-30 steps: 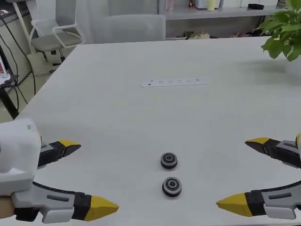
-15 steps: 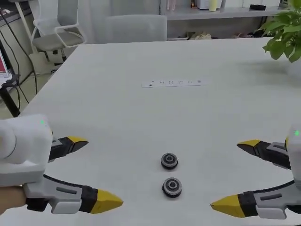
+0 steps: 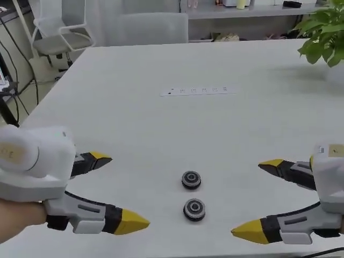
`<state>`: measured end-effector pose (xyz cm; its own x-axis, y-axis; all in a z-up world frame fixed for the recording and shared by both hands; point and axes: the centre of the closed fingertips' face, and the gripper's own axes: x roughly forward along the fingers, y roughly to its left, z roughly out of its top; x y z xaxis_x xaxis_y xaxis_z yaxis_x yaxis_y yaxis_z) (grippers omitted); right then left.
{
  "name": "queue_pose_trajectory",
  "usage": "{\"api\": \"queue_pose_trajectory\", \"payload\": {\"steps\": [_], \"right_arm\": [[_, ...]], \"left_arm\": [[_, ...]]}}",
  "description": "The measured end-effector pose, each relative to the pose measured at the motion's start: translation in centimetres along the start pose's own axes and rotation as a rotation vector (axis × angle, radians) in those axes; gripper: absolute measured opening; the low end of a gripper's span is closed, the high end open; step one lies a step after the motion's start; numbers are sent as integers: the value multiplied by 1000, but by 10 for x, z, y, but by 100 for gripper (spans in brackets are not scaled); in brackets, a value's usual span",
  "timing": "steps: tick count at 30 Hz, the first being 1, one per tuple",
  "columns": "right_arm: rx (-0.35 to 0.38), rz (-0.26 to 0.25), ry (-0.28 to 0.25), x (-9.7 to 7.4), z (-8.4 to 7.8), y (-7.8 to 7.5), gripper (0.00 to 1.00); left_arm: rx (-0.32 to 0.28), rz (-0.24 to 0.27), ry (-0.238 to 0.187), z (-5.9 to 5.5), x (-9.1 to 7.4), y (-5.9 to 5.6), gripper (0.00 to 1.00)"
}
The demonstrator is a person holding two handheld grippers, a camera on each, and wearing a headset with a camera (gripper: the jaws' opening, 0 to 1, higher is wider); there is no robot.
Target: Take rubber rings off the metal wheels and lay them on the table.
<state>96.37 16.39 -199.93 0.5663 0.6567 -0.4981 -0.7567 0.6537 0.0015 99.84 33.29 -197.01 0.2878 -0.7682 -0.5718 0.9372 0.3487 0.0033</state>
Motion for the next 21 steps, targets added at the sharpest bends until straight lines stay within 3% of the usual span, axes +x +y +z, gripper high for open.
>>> {"api": "queue_pose_trajectory", "payload": {"steps": [17,21], "right_arm": [[-65,63,16,16,-4,1,84],[-95,76,25,20,-6,1,76]], "left_arm": [[11,-59,3,-1,18,-4,84],[17,-67,17,-3,22,-4,83]]}}
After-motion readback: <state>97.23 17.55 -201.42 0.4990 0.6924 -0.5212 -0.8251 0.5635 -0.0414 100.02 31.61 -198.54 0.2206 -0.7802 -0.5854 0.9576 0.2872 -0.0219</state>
